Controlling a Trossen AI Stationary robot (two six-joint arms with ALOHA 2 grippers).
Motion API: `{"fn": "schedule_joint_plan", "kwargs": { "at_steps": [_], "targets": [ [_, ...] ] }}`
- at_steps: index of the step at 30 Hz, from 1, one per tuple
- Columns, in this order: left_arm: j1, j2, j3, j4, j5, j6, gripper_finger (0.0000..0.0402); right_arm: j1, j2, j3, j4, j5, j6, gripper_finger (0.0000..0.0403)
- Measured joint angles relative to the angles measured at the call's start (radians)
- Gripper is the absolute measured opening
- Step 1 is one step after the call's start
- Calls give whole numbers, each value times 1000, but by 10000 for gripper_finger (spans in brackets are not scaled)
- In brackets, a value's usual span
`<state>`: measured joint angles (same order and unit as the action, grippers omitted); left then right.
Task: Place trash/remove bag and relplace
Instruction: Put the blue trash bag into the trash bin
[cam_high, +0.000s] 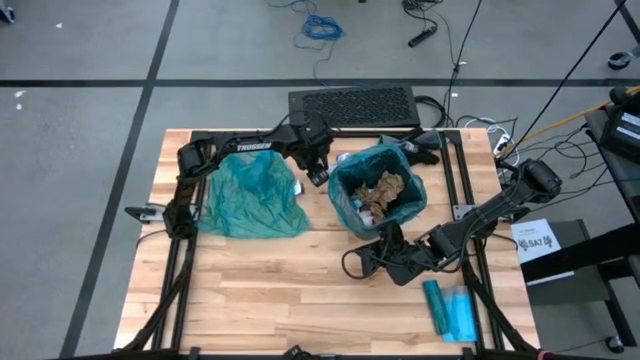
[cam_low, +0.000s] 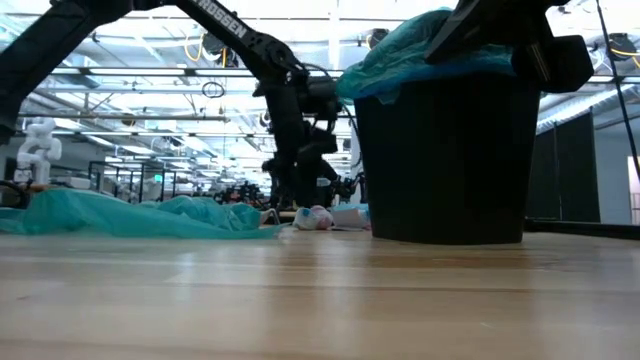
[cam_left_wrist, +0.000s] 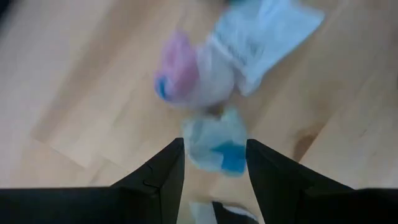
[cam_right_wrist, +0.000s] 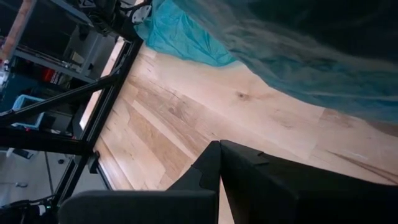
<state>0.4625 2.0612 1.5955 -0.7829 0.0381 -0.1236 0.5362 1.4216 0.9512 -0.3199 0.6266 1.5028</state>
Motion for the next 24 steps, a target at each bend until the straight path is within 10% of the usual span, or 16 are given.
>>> {"fn": "schedule_joint_plan", "kwargs": {
  "at_steps": [8,16,24],
  "targets": [
    [-6,55,3,-22,15,7,158,0,0,0,2,-1,3,0],
    [-21,32,0,-44,-9,33,17,0,0,0,0,-1,-3,0],
    [-19,-56,-1,-228,-86,32,18,0,0,0,-17,0,-5,0]
  ]
}}
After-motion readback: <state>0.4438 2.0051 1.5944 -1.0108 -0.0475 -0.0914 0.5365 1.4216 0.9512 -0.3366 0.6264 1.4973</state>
